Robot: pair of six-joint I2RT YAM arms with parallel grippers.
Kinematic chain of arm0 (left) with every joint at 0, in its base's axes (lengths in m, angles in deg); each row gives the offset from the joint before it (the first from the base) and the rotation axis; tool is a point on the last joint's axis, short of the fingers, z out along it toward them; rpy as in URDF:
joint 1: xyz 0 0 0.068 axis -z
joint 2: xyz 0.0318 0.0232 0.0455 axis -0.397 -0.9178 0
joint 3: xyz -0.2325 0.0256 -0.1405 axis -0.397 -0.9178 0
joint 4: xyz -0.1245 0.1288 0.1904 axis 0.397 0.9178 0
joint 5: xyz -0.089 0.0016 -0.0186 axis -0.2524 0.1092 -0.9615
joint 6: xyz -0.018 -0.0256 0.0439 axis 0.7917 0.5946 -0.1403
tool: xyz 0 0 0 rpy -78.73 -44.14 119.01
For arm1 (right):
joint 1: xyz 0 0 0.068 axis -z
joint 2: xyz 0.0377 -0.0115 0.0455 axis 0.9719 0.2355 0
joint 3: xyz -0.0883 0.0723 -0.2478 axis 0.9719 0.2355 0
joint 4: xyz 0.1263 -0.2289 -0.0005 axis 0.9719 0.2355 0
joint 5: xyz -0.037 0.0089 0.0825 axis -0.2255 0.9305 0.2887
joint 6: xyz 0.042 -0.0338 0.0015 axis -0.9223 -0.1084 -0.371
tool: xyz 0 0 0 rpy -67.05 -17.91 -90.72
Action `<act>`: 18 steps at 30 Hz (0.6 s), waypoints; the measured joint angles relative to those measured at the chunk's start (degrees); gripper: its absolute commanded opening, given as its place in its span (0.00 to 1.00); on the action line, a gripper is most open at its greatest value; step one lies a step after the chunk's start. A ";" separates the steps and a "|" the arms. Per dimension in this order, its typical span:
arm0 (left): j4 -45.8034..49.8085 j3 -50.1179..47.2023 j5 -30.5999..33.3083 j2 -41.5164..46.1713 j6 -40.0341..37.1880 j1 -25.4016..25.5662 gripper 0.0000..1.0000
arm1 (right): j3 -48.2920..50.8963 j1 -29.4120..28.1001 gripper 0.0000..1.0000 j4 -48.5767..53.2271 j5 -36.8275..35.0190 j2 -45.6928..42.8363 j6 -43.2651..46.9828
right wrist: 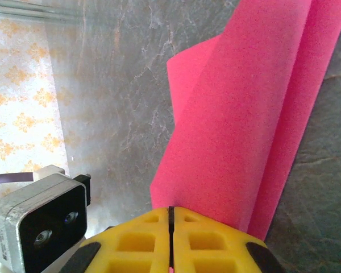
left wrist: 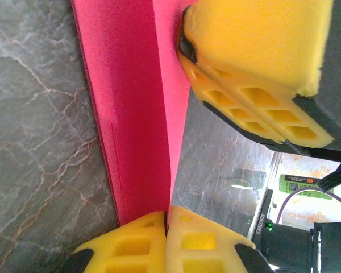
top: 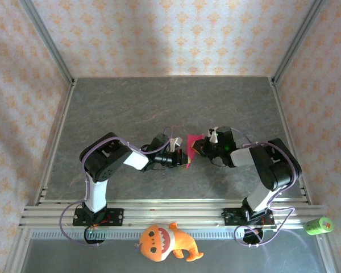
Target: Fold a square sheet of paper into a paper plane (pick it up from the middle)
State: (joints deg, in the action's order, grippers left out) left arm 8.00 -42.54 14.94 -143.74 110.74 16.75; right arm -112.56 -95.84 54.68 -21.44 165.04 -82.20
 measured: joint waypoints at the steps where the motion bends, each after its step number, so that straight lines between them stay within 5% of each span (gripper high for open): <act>1: 0.00 0.00 0.00 0.00 0.00 0.00 0.00 | -0.02 0.02 0.08 -0.04 0.15 0.22 0.02; 18: 0.00 0.00 0.02 -0.04 0.00 -0.02 0.00 | -1.25 0.42 0.08 -0.22 0.96 3.04 1.09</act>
State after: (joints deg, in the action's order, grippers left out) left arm 8.00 -42.54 14.96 -143.79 110.74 16.73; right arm -113.81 -95.43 54.46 -20.48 168.07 -81.11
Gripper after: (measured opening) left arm 0.061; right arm 0.078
